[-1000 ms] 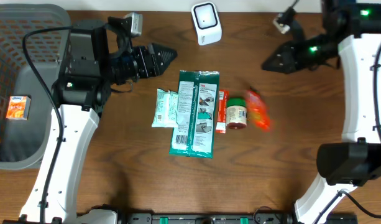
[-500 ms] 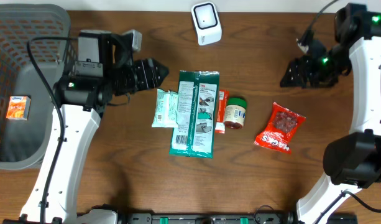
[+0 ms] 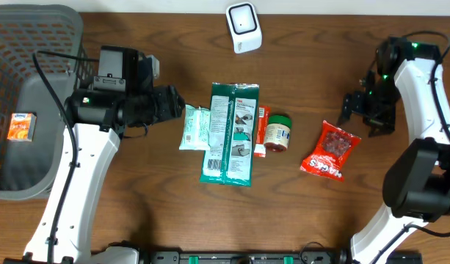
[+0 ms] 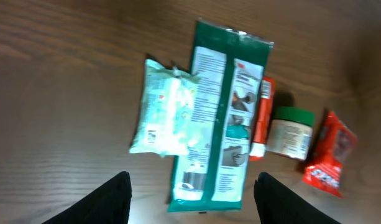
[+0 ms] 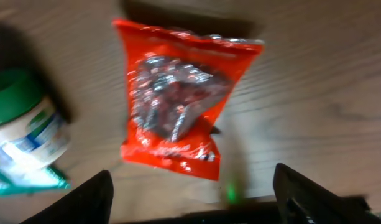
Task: Scan the item barcode
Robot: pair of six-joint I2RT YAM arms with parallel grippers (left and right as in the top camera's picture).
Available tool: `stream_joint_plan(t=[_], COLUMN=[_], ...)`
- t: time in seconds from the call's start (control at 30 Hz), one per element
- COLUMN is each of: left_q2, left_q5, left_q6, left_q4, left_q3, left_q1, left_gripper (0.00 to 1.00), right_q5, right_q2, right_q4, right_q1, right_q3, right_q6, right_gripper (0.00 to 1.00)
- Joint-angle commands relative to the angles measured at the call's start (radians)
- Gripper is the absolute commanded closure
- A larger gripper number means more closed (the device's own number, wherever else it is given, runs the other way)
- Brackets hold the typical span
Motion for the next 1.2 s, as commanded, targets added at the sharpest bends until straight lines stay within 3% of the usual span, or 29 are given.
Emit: stream_joint_plan(t=[0.0, 0.07, 0.27, 0.33, 0.43, 0.53, 0.8, 0.97, 1.17], left_q2=[-0.002, -0.002, -0.002, -0.001, -0.001, -0.001, -0.001, -0.001, -0.001], left_q5=[-0.090, -0.116, -0.133, -0.160, -0.180, -0.180, -0.180, -0.180, -0.180], left_q6=[0.017, 0.017, 0.015, 0.005, -0.003, -0.003, -0.003, -0.003, -0.003], left_q4=[-0.018, -0.026, -0.032, -0.032, -0.033, -0.040, -0.050, -0.051, -0.051], left_q3=[-0.020, -0.020, -0.020, -0.020, -0.020, -0.020, -0.020, -0.020, -0.020], left_q1=[-0.001, -0.001, -0.001, -0.001, -0.001, -0.001, -0.001, -0.001, -0.001], left_gripper=[0.36, 0.36, 0.36, 0.36, 0.36, 0.36, 0.36, 0.36, 0.36], right_q5=[0.045, 0.071, 0.074, 0.069, 0.066, 0.018, -0.182, -0.171, -0.153], right_q2=[-0.028, -0.063, -0.320, -0.406, -0.504, -0.566, -0.533, -0.515, -0.481], right_q4=[0.000, -0.015, 0.004, 0.030, 0.090, 0.202, 0.598, 0.792, 0.964], right_q1=[-0.042, -0.068, -0.152, -0.169, -0.174, -0.174, -0.141, -0.126, -0.126], right_q3=[-0.028, -0.032, -0.050, -0.090, -0.194, -0.369, -0.755, -0.874, -0.992], right_q6=[0.064, 0.062, 0.063, 0.071, 0.075, 0.073, 0.086, 0.101, 0.111], right_gripper=[0.31, 0.38, 0.34, 0.31, 0.18, 0.17, 0.33, 0.45, 0.47])
